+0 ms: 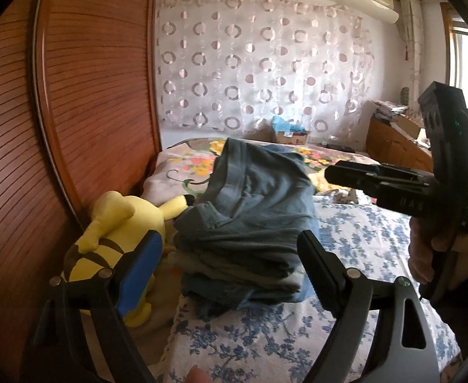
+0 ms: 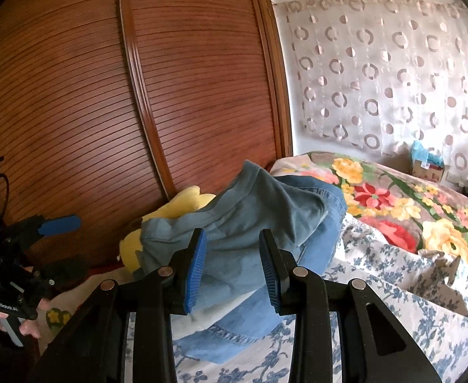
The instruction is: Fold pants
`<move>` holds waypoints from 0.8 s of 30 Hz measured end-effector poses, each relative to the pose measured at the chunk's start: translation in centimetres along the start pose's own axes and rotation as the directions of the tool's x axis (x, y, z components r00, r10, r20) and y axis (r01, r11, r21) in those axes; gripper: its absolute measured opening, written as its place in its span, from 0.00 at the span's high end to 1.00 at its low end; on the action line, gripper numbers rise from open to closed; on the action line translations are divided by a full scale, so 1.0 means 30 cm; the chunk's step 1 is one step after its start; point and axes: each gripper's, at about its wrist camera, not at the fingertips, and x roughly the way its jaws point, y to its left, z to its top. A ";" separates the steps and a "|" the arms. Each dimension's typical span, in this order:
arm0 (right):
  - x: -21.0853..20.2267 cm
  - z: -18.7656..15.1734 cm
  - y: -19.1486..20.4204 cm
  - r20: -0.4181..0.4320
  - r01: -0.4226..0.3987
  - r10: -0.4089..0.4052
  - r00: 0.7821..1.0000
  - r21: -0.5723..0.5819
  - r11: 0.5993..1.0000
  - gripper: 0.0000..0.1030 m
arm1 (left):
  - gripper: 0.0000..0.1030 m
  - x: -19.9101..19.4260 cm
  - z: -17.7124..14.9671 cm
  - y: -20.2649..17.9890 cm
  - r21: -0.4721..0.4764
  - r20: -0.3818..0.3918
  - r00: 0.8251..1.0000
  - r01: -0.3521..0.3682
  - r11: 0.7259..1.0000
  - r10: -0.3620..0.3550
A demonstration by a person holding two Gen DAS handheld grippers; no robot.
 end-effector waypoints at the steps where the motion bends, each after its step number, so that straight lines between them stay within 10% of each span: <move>1: -0.006 0.002 0.008 -0.001 0.007 -0.007 1.000 -0.002 1.000 0.66 | 0.16 -0.009 0.001 -0.003 0.000 0.005 1.000 0.001 1.000 -0.001; 24: -0.339 -0.123 0.178 0.045 0.161 -0.163 0.986 0.038 0.986 0.36 | 0.16 -0.206 -0.027 -0.126 0.053 0.088 0.995 0.032 0.998 -0.037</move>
